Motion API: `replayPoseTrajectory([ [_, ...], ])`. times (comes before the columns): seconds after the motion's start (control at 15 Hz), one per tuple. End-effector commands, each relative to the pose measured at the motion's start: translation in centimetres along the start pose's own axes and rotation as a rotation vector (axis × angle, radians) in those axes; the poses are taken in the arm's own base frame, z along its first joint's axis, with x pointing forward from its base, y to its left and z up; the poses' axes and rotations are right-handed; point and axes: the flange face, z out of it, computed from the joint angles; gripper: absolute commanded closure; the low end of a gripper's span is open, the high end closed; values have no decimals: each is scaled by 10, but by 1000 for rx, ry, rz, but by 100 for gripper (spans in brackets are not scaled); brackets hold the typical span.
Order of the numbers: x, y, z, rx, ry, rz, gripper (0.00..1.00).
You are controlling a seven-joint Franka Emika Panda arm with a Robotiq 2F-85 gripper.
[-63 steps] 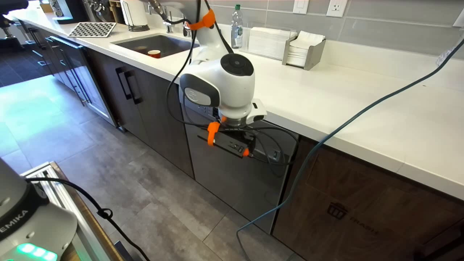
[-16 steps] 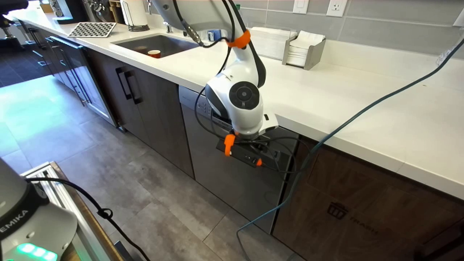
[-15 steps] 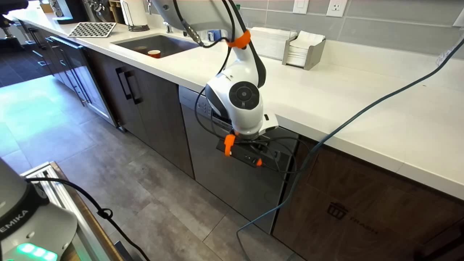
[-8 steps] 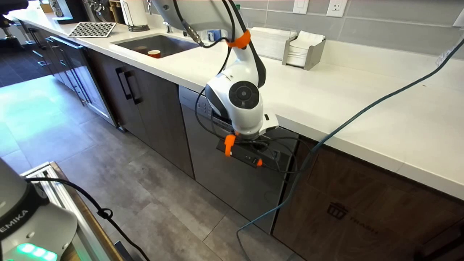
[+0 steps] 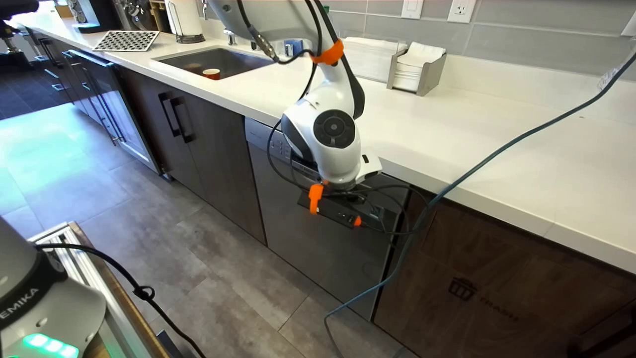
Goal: Slide the tab on the dishwasher
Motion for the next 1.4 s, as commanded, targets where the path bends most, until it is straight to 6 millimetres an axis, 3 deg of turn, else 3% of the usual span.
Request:
replayPoseTrajectory([
  [0.0,4,-4,-7,-12,20,-17,99],
  [1.33,-6,-20,-8,60,14,-36,100],
])
